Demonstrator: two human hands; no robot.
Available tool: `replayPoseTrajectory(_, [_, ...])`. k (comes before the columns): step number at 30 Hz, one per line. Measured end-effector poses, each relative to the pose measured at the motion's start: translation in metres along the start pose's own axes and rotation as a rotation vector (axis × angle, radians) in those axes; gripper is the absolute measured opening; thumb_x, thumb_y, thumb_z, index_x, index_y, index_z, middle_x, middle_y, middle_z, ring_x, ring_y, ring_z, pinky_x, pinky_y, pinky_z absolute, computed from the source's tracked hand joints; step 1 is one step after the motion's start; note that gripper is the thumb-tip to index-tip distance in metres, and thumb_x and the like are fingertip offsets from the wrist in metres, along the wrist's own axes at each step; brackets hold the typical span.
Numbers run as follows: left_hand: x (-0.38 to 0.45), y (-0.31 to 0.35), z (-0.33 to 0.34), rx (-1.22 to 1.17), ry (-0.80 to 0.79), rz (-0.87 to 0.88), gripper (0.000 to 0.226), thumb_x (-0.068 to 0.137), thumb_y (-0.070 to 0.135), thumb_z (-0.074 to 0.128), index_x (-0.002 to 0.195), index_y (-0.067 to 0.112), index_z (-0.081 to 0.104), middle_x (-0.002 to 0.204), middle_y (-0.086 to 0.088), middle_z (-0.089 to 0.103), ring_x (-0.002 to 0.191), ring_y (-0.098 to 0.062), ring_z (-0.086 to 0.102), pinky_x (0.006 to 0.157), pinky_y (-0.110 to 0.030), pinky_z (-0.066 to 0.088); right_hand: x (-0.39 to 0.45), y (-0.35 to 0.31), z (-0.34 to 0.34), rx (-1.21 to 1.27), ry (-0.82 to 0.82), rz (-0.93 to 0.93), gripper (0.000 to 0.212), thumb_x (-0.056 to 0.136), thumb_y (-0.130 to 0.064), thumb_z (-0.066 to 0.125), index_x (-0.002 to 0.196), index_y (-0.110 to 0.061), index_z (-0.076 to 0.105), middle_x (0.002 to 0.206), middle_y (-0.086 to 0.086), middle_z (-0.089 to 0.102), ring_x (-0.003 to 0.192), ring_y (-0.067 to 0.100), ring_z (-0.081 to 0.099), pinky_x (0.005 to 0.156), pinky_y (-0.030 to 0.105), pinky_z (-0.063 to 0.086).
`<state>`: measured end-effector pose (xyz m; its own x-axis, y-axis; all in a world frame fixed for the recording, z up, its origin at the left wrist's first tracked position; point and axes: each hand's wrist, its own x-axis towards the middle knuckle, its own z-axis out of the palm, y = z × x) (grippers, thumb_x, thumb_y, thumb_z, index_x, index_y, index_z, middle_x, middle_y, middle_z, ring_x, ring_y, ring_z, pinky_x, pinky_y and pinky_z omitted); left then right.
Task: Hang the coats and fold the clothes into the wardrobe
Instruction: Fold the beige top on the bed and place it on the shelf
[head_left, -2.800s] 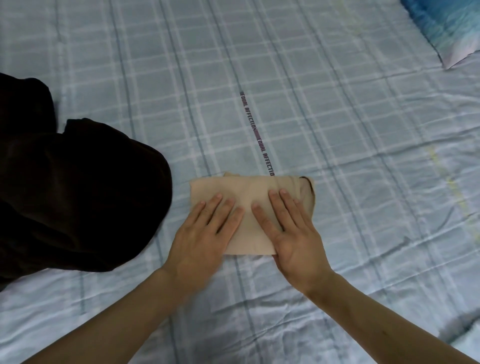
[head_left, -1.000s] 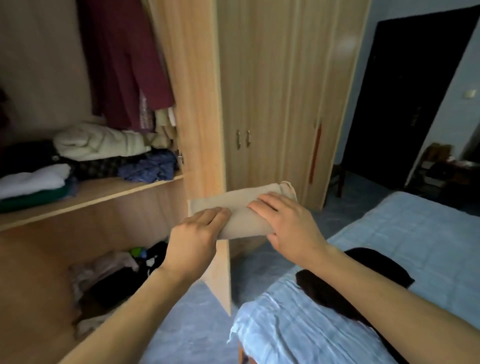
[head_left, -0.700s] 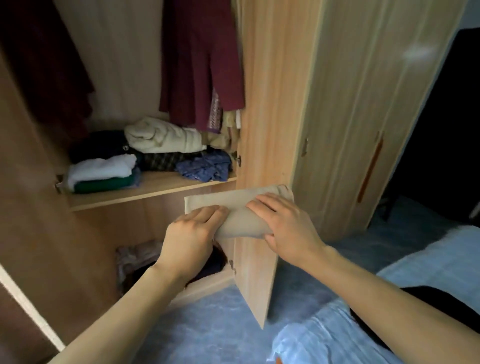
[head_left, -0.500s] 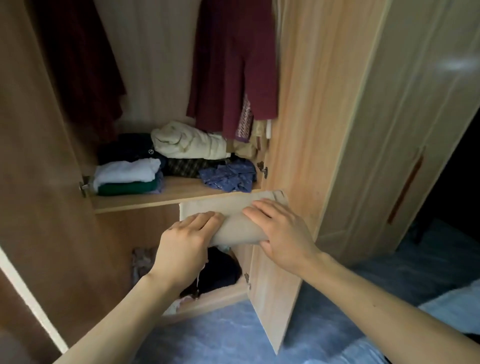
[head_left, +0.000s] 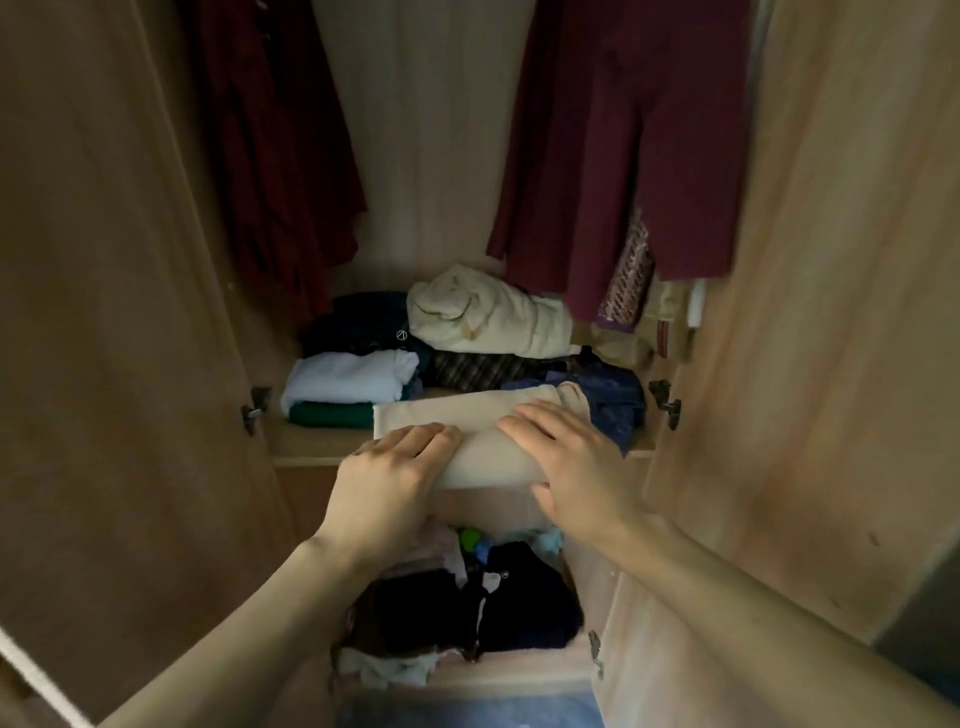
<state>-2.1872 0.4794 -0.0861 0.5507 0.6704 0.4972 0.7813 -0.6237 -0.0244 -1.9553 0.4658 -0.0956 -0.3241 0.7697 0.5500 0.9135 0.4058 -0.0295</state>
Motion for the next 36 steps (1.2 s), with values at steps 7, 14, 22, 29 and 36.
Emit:
replayPoseTrajectory(7, [0.035, -0.059, 0.056, 0.02, 0.023, -0.047, 0.055, 0.068, 0.022, 0.041, 0.115, 0.016, 0.071, 0.11, 0.001, 0.072, 0.092, -0.022, 0.071, 0.057, -0.027, 0.054, 0.058, 0.027, 0.068, 0.046, -0.046, -0.033, 0.082, 0.052, -0.011, 0.088, 0.129, -0.024, 0.06, 0.13, -0.002, 0.06, 0.12, 0.02, 0.057, 0.091, 0.033, 0.054])
replayPoseTrajectory(14, [0.09, -0.134, 0.114, 0.015, 0.002, -0.027, 0.051, 0.071, 0.02, 0.042, 0.114, 0.021, 0.071, 0.106, 0.003, 0.073, 0.084, -0.021, 0.071, 0.057, -0.027, 0.054, 0.126, 0.053, 0.129, -0.015, -0.098, 0.008, 0.08, 0.06, -0.013, 0.083, 0.133, -0.026, 0.055, 0.131, -0.005, 0.057, 0.12, 0.018, 0.056, 0.089, 0.034, 0.056])
replayPoseTrajectory(22, [0.166, -0.196, 0.152, -0.043, 0.019, -0.018, 0.073, 0.038, 0.004, 0.088, 0.108, 0.013, 0.07, 0.103, -0.004, 0.073, 0.081, -0.027, 0.071, 0.056, -0.033, 0.055, 0.199, 0.084, 0.166, -0.056, -0.043, 0.11, 0.079, 0.06, -0.005, 0.079, 0.133, -0.024, 0.056, 0.129, -0.001, 0.058, 0.118, 0.022, 0.054, 0.089, 0.04, 0.056])
replayPoseTrajectory(29, [0.197, -0.227, 0.185, -0.073, -0.019, 0.067, 0.09, 0.022, 0.004, 0.091, 0.109, 0.01, 0.07, 0.103, -0.007, 0.073, 0.082, -0.029, 0.072, 0.058, -0.034, 0.057, 0.22, 0.109, 0.205, -0.068, -0.024, 0.142, 0.08, 0.058, -0.003, 0.078, 0.133, -0.023, 0.058, 0.128, 0.0, 0.059, 0.118, 0.022, 0.055, 0.089, 0.036, 0.055])
replayPoseTrajectory(36, [0.217, -0.242, 0.227, -0.112, -0.025, 0.091, 0.083, 0.029, -0.008, 0.077, 0.111, 0.006, 0.069, 0.106, -0.011, 0.072, 0.084, -0.031, 0.071, 0.058, -0.038, 0.059, 0.229, 0.148, 0.254, -0.044, 0.067, 0.084, 0.075, 0.063, -0.001, 0.075, 0.134, -0.017, 0.058, 0.132, 0.008, 0.058, 0.128, 0.031, 0.053, 0.104, 0.046, 0.049])
